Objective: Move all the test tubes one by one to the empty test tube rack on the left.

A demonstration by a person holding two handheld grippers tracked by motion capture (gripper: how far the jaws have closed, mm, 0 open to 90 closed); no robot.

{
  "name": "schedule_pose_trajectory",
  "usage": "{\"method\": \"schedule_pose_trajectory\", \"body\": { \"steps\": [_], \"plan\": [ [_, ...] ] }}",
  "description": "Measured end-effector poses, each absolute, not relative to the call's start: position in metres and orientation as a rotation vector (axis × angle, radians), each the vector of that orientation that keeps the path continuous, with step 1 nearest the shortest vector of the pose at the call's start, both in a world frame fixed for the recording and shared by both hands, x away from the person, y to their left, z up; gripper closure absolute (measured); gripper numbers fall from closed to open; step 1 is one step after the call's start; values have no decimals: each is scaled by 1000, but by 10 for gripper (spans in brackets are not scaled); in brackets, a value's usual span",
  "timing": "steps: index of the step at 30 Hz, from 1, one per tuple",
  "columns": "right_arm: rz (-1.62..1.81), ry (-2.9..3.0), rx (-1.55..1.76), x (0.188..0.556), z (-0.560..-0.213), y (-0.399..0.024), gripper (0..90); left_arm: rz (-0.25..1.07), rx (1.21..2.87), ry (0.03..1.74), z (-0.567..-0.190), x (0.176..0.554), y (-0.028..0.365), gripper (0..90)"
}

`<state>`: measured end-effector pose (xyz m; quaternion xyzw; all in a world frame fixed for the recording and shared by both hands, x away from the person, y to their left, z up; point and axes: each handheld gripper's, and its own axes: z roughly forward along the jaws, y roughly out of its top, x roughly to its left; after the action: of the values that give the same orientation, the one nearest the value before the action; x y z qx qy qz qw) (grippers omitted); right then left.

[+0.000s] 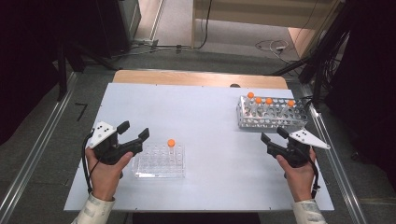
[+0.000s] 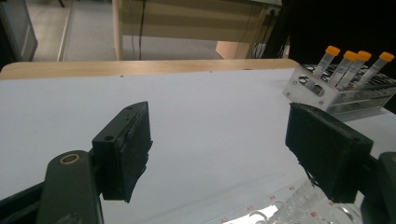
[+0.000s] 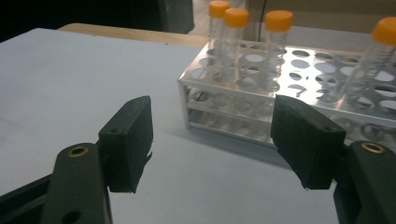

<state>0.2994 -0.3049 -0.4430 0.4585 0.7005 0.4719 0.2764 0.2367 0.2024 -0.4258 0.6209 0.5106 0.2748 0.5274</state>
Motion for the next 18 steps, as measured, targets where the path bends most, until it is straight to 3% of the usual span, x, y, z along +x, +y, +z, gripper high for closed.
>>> {"method": "schedule_pose_trajectory", "body": {
  "steps": [18],
  "plan": [
    [1122,1730,1362,343,-446,-337,306,669,1457,1245,-427,237,211,226]
  ]
}}
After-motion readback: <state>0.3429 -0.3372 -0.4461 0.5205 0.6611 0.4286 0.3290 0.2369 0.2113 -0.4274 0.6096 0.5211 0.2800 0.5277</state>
